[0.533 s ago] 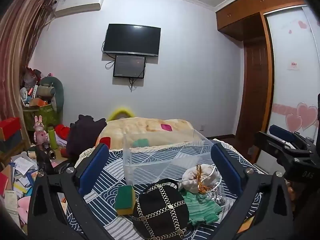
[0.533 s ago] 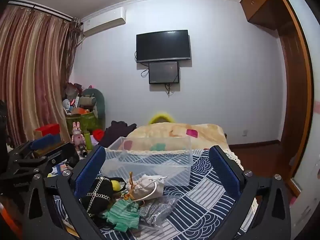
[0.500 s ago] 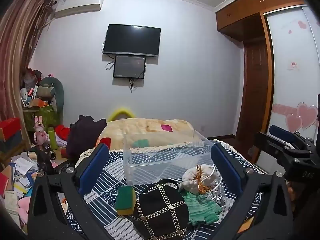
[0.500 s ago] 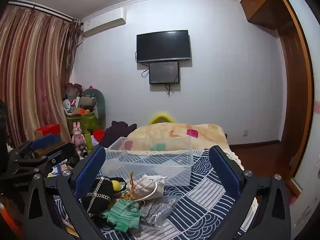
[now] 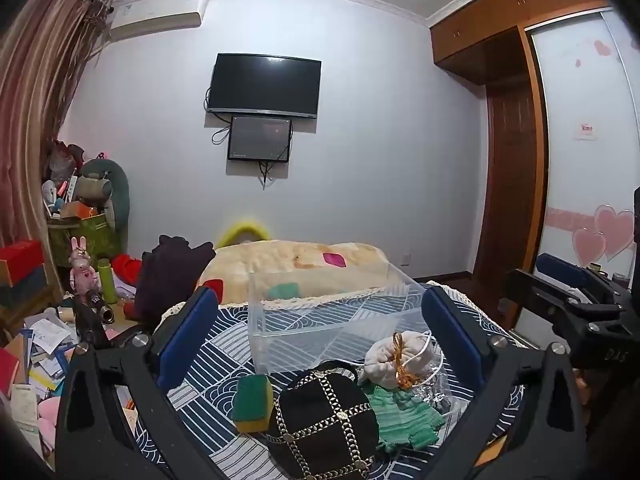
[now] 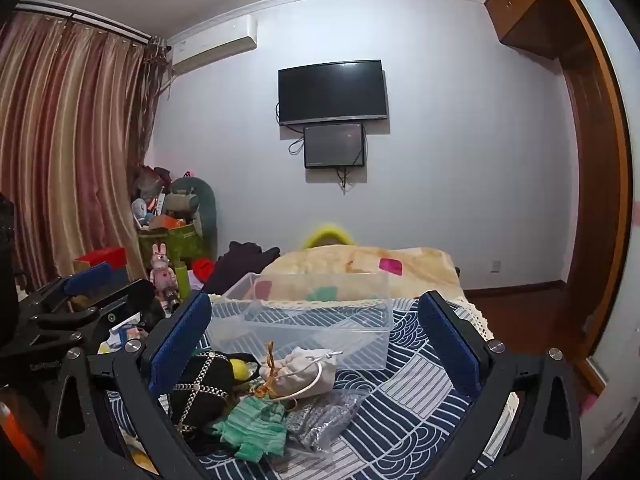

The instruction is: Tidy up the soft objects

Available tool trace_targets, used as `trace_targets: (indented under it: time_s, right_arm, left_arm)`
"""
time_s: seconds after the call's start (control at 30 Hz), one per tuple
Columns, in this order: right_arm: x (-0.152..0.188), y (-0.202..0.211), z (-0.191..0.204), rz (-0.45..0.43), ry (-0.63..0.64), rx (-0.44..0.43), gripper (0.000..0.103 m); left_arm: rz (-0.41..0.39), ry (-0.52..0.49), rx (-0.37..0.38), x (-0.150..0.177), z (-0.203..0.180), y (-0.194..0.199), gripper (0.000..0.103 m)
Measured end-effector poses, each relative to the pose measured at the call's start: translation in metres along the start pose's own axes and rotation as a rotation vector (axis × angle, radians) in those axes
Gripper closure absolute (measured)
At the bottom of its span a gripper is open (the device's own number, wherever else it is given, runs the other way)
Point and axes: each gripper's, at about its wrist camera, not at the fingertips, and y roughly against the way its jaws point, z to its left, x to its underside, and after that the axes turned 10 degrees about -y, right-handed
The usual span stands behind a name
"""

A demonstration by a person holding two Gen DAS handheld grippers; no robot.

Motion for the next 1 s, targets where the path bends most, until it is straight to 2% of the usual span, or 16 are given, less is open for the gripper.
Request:
trace_targets:
  time_s: [1.0]
  right_arm:
    - [-0.0027, 0.0027, 0.0005, 0.000, -0.012, -0.018, 0.000]
  left_arm:
    - [-0.007, -0.019, -0.003, -0.0025, -0.0079, 0.0014, 0.000]
